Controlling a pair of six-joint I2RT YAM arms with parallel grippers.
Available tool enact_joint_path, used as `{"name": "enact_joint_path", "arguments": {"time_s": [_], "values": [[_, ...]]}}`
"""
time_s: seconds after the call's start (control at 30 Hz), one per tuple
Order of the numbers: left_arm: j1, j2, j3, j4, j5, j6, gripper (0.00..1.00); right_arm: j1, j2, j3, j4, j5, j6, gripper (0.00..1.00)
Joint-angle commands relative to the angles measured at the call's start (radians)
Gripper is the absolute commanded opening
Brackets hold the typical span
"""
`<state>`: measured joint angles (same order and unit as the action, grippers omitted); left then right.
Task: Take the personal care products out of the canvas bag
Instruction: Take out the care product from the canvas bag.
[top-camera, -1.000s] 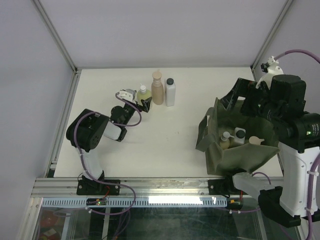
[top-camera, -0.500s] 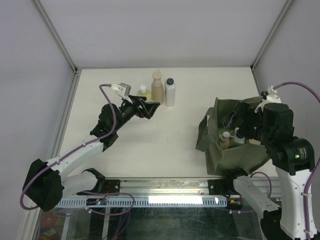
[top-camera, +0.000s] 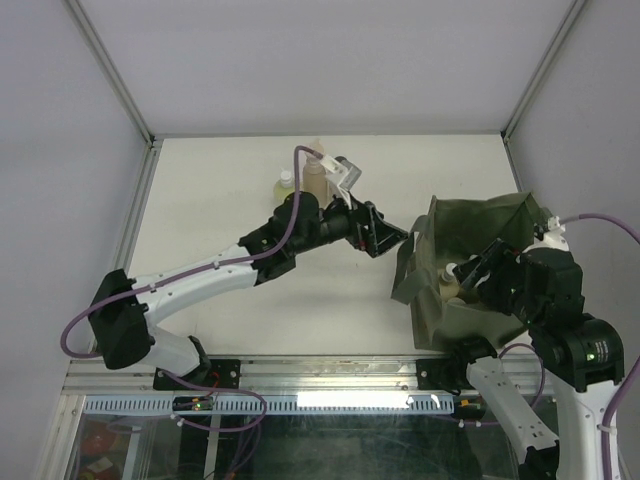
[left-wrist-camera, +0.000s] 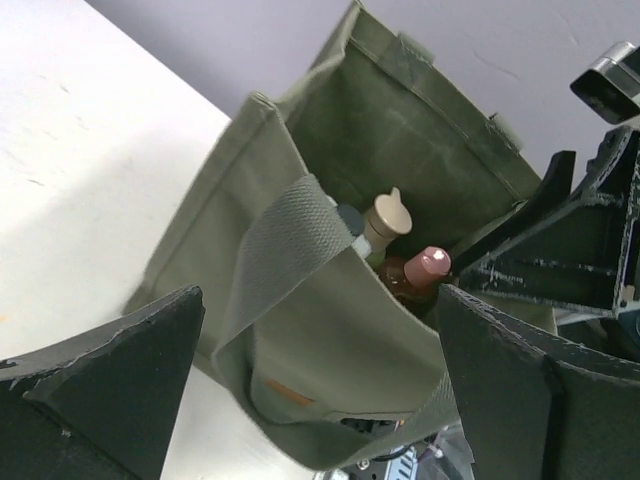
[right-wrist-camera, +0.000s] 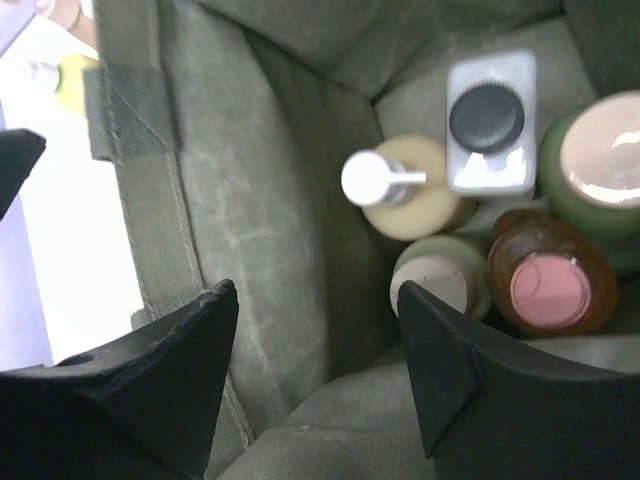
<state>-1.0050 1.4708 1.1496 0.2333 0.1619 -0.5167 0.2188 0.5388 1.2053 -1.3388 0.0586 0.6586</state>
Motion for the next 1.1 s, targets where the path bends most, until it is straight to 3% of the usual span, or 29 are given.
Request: {"name": "enact_joint_path", "arguments": {"time_s": [0.0, 0.13, 0.37, 0.6, 0.83, 1.07], "values": [[-0.082, 0.097, 0.118, -0.005, 0.087, 0.022, 0.99, 0.003, -0.071, -0.062, -0.023, -0.114, 0.117, 0.59], [-0.127, 0.164, 0.177, -0.035, 0.12, 0.05, 0.99, 0.002, -0.094, -0.14, -0.045, -0.21, 0.135, 0.52], [-0.147, 0.175, 0.175, -0.132, -0.005, 0.214, 0.99, 0.002, -0.094, -0.255, -0.102, -0.296, 0.094, 0.49], [-0.154, 0.223, 0.23, -0.147, 0.044, 0.211, 0.99, 0.003, -0.064, -0.203, -0.085, -0.204, 0.065, 0.49], [-0.153, 0.273, 0.2, -0.199, 0.057, 0.251, 0.59, 0.003, 0.01, -0.047, -0.069, 0.028, 0.026, 0.52], [-0.155, 0.231, 0.134, -0.214, 0.08, 0.299, 0.52, 0.004, 0.069, 0.018, -0.071, 0.212, 0.021, 0.55]]}}
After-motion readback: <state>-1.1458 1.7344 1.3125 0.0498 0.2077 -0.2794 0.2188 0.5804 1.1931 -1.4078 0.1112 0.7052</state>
